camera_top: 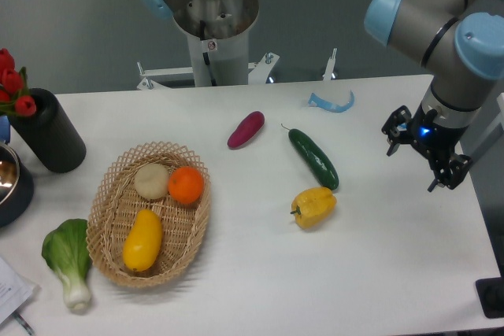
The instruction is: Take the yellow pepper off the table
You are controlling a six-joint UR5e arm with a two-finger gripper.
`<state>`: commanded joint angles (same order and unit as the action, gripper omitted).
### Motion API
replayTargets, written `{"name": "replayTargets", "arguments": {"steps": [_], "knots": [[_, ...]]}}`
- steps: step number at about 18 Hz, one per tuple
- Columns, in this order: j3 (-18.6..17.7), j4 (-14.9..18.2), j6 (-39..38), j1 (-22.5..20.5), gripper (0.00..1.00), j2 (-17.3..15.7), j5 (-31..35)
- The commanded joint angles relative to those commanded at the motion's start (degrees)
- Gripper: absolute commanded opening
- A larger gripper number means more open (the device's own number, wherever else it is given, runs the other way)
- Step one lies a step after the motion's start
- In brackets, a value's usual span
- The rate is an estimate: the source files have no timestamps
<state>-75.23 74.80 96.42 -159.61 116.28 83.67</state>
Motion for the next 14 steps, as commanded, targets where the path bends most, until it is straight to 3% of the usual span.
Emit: {"name": "replayTargets", "arguments": {"steps": [3, 5, 7, 11, 12, 14], "knots": [[-0.44, -0.79, -0.44, 0.53, 1.00, 0.00, 0.17], [-2.62, -2.62, -0.70, 1.05, 1.00, -0.26, 0.09], [-6.92, -9.01, -2.01, 2.37, 1.00, -0.61, -0.26], [-19.04, -27.38, -9.57, 4.04, 1.00, -2.28, -1.23], [-20.81, -29.60, -10.10, 4.48, 1.00, -2.37, -1.23], [-21.97, -29.44, -9.50, 4.75, 1.00, -2.20, -0.01]]}}
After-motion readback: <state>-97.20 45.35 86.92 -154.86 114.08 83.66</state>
